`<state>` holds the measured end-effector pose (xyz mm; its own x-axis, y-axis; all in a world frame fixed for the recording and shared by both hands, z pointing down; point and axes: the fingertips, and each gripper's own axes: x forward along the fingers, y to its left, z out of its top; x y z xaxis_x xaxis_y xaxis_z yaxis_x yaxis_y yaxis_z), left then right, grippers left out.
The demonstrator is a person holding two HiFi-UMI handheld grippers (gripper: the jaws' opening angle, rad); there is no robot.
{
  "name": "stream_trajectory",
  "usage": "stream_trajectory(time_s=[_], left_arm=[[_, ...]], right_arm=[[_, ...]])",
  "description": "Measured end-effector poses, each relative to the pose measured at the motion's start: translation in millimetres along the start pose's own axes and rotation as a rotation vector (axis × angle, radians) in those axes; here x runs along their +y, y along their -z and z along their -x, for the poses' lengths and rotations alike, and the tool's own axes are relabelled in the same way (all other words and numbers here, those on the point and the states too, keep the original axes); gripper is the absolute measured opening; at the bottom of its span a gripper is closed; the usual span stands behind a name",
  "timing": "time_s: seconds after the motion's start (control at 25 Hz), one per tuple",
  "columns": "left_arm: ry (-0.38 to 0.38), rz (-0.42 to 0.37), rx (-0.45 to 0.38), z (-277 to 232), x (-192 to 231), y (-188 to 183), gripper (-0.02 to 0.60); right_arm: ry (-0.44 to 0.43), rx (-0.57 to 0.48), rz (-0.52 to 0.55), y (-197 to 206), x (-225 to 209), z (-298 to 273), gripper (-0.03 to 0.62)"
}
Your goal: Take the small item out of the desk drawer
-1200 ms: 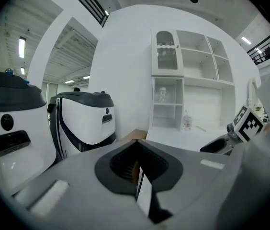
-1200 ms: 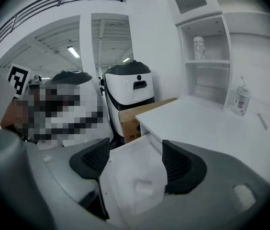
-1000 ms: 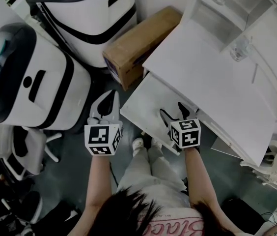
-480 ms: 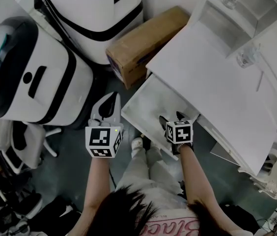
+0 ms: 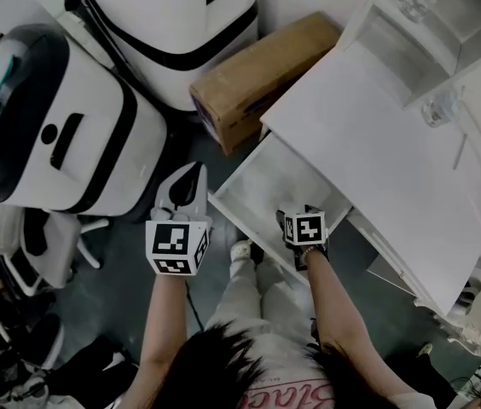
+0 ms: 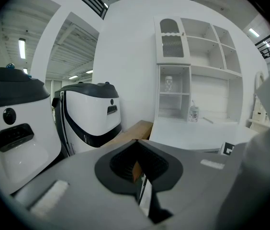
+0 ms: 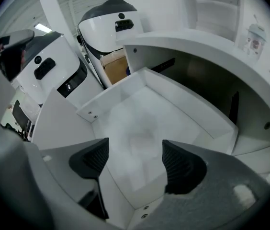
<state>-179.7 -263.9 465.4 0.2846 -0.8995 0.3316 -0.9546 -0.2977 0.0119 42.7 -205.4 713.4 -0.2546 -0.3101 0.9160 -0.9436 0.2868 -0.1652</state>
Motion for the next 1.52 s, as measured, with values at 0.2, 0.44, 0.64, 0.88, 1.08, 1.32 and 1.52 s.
stream_trajectory(time_s=[0.2,0.44,0.64,0.88,1.08,1.32,1.52], left_arm=[[0.002,0.003,0.011,-3.6,3.0,1.5,0.014],[-0.001,0.010,0.034,-7.8,6.0,8.7,0.014],[-0.017,0.008,0.046,-7.5,9.7,9.9,0.014],[-0.026,0.002,0.071,-1.1,14.3,17.5,0.014],[-0.036,0.000,0.091,3.1,17.5,24.8,0.014],[-0.047,0.006,0.100,5.7,18.6,30.7,0.014],[-0.044,0.006,0.097,4.8,13.8,28.0,0.014]], right_arm=[[0.019,0.034,0.012,5.8,-2.1,-20.6,0.351],[0.031,0.074,0.015,9.9,-6.5,-46.2,0.351],[0.029,0.094,0.045,10.7,-7.3,-65.5,0.351],[0.100,0.155,0.037,16.8,-19.6,-71.6,0.351],[0.074,0.160,0.053,17.3,-16.9,-90.1,0.350],[0.092,0.152,0.057,15.6,-18.9,-92.6,0.308],[0.092,0.167,0.051,15.1,-24.4,-90.4,0.291]])
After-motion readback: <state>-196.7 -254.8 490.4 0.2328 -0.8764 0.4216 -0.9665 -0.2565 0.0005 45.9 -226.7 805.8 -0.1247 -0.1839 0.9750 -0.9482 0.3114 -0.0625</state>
